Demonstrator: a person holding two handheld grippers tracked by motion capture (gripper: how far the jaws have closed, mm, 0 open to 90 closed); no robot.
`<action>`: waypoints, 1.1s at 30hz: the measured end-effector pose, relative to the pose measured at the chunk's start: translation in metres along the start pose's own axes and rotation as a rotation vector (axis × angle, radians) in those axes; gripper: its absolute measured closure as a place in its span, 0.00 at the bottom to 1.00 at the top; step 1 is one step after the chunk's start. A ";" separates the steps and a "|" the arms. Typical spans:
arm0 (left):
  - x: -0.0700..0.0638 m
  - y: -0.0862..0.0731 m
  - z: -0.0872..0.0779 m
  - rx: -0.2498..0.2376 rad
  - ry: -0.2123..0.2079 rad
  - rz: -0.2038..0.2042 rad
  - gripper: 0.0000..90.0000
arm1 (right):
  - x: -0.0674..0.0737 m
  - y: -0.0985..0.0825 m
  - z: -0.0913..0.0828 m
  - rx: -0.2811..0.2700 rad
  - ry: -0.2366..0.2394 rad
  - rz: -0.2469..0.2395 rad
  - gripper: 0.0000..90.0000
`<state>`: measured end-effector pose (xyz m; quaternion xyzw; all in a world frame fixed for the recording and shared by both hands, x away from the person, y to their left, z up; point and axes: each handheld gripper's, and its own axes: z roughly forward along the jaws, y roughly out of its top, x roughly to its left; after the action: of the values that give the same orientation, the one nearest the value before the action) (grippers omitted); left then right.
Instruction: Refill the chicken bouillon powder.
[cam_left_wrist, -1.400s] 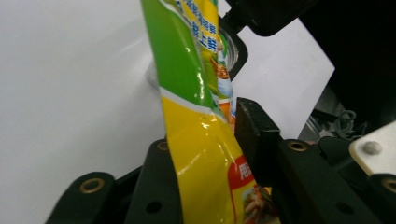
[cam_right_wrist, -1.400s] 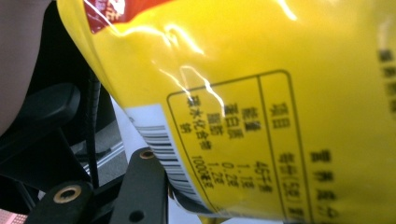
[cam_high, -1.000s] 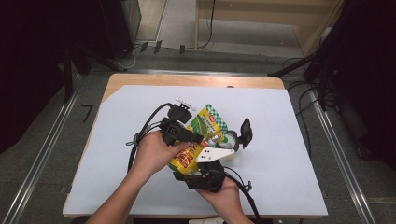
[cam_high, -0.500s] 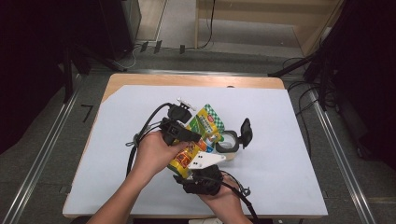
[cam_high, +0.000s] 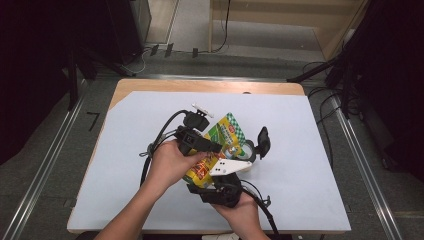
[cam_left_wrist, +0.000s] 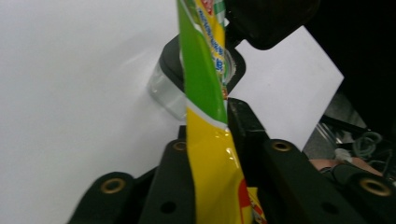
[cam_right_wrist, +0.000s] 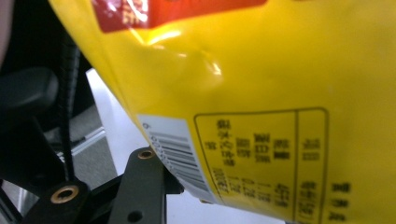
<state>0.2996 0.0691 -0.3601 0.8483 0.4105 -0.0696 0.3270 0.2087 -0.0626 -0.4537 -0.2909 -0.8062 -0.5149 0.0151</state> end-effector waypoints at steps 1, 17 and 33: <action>0.000 0.000 0.000 -0.003 -0.008 -0.004 0.86 | 0.000 0.001 -0.001 -0.005 0.008 0.004 0.72; -0.001 0.004 -0.003 0.033 -0.031 -0.015 0.64 | -0.011 0.001 -0.010 -0.074 0.059 0.108 0.73; -0.006 0.010 -0.005 0.070 0.047 0.013 0.90 | -0.002 0.005 -0.007 -0.030 0.031 0.025 0.67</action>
<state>0.3023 0.0637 -0.3486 0.8633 0.4100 -0.0620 0.2877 0.2114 -0.0676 -0.4469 -0.2932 -0.7943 -0.5313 0.0297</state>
